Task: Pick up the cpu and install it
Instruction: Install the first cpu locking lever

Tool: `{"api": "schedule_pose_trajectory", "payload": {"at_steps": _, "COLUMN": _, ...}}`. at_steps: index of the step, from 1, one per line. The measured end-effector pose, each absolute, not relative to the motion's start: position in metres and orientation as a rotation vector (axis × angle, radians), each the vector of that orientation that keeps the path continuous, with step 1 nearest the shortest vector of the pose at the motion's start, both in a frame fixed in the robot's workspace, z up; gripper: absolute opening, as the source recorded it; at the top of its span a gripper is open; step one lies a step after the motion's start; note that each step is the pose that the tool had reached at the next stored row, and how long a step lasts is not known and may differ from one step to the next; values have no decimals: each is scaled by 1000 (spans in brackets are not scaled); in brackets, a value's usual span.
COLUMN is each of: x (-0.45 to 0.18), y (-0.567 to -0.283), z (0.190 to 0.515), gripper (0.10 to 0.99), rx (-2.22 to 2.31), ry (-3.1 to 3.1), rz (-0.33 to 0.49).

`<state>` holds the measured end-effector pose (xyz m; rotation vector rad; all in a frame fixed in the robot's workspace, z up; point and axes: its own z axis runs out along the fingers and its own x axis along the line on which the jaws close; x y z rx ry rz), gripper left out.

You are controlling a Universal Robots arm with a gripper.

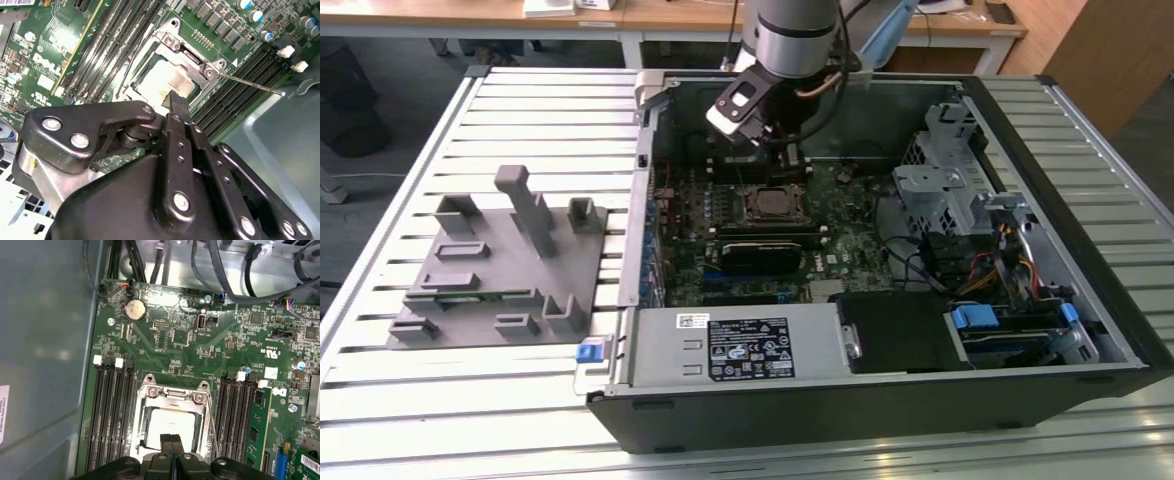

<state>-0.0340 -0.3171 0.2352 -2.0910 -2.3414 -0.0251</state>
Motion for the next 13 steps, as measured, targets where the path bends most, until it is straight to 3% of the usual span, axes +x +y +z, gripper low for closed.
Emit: {"api": "schedule_pose_trajectory", "payload": {"at_steps": 13, "x": -34, "y": -317, "z": 235, "gripper": 106, "rx": -1903, "ry": -2495, "rz": -24}}
